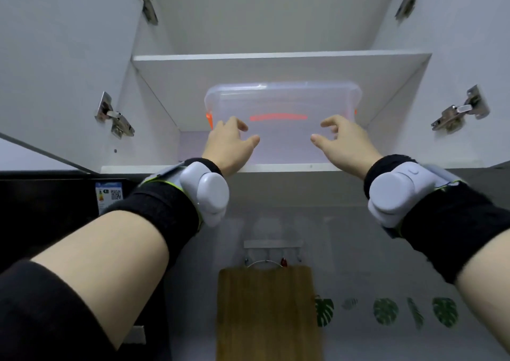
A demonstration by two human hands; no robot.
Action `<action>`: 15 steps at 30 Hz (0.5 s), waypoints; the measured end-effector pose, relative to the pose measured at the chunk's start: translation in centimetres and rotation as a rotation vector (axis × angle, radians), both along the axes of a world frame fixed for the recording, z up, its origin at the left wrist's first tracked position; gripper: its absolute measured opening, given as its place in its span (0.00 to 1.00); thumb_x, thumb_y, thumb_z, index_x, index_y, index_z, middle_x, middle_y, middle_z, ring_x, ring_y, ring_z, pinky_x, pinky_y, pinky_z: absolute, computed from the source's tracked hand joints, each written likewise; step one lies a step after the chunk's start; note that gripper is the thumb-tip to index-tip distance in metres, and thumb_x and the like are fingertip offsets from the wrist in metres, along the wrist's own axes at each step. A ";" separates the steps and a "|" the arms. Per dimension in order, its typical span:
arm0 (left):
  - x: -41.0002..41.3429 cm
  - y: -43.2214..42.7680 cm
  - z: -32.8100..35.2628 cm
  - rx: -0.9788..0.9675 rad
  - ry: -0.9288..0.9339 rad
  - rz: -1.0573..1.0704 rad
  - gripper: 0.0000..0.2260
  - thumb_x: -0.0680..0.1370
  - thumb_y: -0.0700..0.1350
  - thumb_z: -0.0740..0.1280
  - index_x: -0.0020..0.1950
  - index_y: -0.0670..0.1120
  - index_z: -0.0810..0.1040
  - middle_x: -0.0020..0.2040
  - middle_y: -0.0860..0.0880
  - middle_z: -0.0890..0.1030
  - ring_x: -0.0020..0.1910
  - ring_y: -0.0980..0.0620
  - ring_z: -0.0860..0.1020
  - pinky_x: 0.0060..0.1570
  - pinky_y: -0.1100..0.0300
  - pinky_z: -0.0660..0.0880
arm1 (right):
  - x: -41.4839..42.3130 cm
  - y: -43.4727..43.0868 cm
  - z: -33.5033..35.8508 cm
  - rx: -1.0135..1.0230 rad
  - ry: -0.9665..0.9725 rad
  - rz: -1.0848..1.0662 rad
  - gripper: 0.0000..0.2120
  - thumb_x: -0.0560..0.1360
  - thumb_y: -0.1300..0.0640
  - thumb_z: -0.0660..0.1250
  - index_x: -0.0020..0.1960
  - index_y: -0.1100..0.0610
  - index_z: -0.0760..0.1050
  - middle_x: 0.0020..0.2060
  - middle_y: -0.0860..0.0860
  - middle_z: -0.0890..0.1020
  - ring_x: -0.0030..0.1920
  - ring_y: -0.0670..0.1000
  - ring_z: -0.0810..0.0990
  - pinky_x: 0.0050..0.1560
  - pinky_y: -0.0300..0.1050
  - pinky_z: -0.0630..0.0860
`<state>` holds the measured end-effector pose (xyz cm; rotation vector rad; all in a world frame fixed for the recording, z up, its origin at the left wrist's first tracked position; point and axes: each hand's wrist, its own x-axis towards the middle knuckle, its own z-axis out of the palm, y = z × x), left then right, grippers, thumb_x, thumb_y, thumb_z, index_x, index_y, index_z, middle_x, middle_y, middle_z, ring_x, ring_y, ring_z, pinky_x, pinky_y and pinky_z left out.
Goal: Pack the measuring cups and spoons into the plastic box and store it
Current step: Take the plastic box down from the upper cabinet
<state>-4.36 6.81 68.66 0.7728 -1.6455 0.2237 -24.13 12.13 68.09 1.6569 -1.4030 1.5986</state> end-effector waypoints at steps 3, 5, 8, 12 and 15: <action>0.3 -2.3 1.4 0.032 0.052 0.023 0.26 0.75 0.54 0.66 0.69 0.47 0.63 0.68 0.44 0.63 0.68 0.43 0.65 0.67 0.49 0.65 | -1.2 -1.8 1.0 0.044 -0.050 -0.118 0.31 0.75 0.46 0.64 0.73 0.55 0.59 0.70 0.60 0.62 0.70 0.62 0.64 0.71 0.55 0.62; 0.7 -3.6 2.1 0.067 0.077 0.055 0.32 0.73 0.56 0.67 0.72 0.49 0.58 0.69 0.44 0.60 0.70 0.41 0.62 0.67 0.48 0.63 | -2.0 -2.8 1.6 0.085 -0.095 -0.173 0.36 0.74 0.43 0.65 0.75 0.55 0.53 0.70 0.62 0.61 0.70 0.64 0.64 0.70 0.59 0.61; 1.4 -5.1 2.6 0.158 0.086 0.076 0.39 0.72 0.59 0.67 0.76 0.50 0.50 0.70 0.42 0.58 0.70 0.39 0.63 0.68 0.47 0.63 | -2.9 -3.8 2.1 0.135 -0.148 -0.217 0.40 0.73 0.39 0.64 0.76 0.53 0.47 0.68 0.64 0.64 0.68 0.65 0.67 0.68 0.60 0.64; 2.0 -6.8 3.7 0.284 0.072 0.025 0.42 0.73 0.61 0.67 0.76 0.47 0.46 0.72 0.41 0.64 0.67 0.40 0.69 0.58 0.54 0.66 | -3.5 -5.3 2.9 0.152 -0.167 -0.249 0.42 0.73 0.37 0.62 0.76 0.53 0.43 0.64 0.64 0.71 0.62 0.64 0.73 0.57 0.53 0.71; 1.8 -7.2 4.3 0.347 0.060 0.007 0.45 0.73 0.61 0.67 0.77 0.42 0.43 0.72 0.43 0.66 0.69 0.42 0.68 0.60 0.54 0.65 | -3.6 -5.9 3.5 0.154 -0.201 -0.239 0.42 0.74 0.36 0.61 0.76 0.56 0.44 0.62 0.63 0.74 0.59 0.62 0.75 0.49 0.50 0.69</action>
